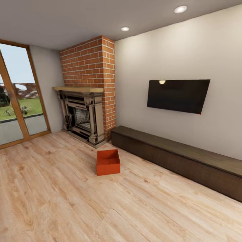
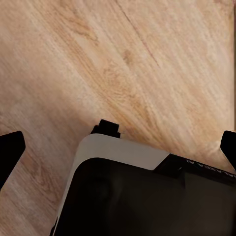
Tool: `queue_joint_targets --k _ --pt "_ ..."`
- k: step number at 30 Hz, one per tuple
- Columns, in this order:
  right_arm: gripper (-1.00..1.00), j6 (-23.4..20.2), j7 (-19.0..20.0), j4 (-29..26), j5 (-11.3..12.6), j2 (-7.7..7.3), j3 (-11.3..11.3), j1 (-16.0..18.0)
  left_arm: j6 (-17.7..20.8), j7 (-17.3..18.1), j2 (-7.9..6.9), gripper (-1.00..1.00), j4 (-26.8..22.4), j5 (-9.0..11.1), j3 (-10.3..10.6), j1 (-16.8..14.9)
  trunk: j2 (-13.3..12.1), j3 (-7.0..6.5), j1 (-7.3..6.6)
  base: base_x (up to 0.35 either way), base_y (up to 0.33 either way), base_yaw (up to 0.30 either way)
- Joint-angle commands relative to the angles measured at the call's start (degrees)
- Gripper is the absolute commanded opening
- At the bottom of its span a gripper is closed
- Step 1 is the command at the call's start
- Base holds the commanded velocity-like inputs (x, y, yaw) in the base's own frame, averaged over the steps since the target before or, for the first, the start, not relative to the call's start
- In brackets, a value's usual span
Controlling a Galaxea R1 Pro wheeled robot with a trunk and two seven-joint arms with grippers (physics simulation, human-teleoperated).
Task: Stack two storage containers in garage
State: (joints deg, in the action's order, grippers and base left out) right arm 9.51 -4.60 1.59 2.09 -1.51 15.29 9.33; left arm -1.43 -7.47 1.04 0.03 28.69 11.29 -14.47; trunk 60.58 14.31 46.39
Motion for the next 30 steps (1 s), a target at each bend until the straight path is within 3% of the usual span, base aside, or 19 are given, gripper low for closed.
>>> queue_joint_targets --k 1,12,30 --pt "1.0 0.31 -0.14 0.17 0.21 0.02 0.44 0.06 -0.15 -0.2 0.02 1.0 0.03 0.49 0.49 -0.04 0.04 0.07 0.04 0.324 0.0 0.0" --pt "1.0 0.25 -0.06 0.17 0.2 0.16 0.52 0.07 -0.15 -0.19 0.02 1.0 0.06 0.51 0.49 -0.04 0.04 0.07 0.04 0.324 0.0 0.013" --pt "1.0 0.27 -0.06 0.17 0.29 0.03 0.35 0.07 -0.16 -0.21 0.02 1.0 0.06 0.51 0.49 -0.04 0.04 0.07 0.04 0.324 0.0 0.213"
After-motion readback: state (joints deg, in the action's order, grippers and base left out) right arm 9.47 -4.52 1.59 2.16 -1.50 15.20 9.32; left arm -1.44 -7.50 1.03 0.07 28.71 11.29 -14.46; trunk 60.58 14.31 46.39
